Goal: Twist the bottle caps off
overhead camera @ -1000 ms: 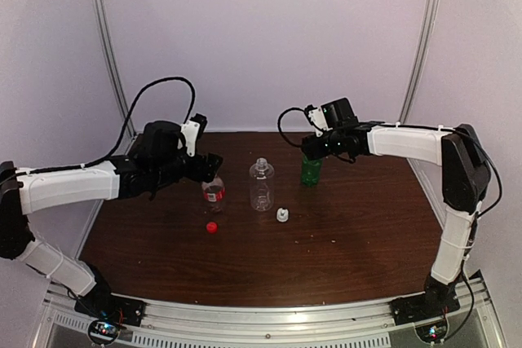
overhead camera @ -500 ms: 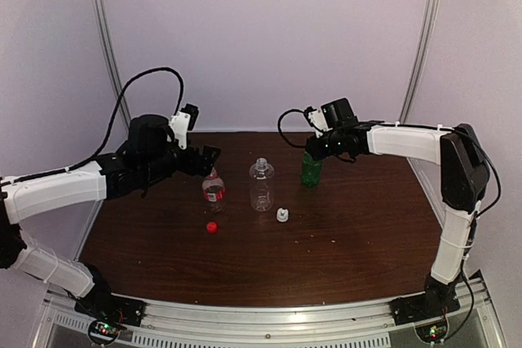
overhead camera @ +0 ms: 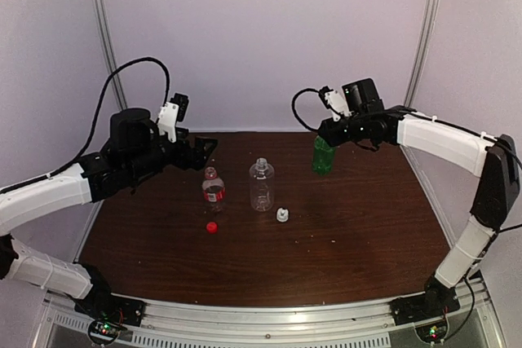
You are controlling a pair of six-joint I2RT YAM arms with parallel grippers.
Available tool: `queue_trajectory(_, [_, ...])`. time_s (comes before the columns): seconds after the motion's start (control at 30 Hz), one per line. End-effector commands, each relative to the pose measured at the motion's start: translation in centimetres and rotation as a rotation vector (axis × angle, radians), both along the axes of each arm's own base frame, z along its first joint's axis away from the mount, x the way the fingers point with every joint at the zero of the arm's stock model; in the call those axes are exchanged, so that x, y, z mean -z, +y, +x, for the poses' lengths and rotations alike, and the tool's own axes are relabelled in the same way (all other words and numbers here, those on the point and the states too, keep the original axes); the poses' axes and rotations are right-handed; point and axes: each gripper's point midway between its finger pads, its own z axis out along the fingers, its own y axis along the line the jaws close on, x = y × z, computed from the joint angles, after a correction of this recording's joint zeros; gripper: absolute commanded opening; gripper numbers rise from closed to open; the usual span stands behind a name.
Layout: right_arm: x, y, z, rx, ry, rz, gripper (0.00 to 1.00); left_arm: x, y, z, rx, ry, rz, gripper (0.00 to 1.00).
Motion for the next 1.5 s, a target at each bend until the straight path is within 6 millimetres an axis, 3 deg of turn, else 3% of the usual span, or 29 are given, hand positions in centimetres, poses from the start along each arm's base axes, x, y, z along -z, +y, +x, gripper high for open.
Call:
queue_trajectory(0.0, [-3.2,-0.8,-2.8,-0.061,-0.027,0.010,0.15,-2.4,-0.8,-0.9,0.074,-0.044,-0.082,0.98])
queue_trajectory(0.13, [-6.0,0.7,-6.1,-0.220,-0.034,0.091,0.14,-4.0,-2.6,-2.5,0.215,-0.072,-0.132,0.98])
queue_trajectory(0.4, [-12.8,5.9,-15.1,-0.680,-0.076,0.338,0.12,-5.7,-7.0,-6.1,0.550,-0.070,-0.235,0.98])
queue_trajectory(0.63, [-14.9,9.8,-19.4,-0.911,-0.080,0.437,0.12,-6.5,-10.4,-10.0,0.769,-0.100,-0.262,0.98])
queue_trajectory(0.9, [-15.4,14.1,-22.1,-1.067,-0.046,0.487,0.12,-4.5,-13.7,-12.8,0.876,-0.108,-0.117,0.98])
queue_trajectory(1.17, [-16.7,15.3,-23.2,-1.142,-0.037,0.562,0.11,-2.3,-14.7,-13.1,0.909,-0.054,-0.084,0.98])
queue_trajectory(1.3, [-16.8,15.2,-23.1,-1.135,-0.045,0.557,0.11,-2.2,-14.7,-13.2,0.914,-0.051,-0.079,0.89])
queue_trajectory(1.47, [-16.3,15.3,-22.7,-1.121,-0.039,0.546,0.12,-2.2,-14.7,-13.2,0.915,-0.057,-0.073,0.67])
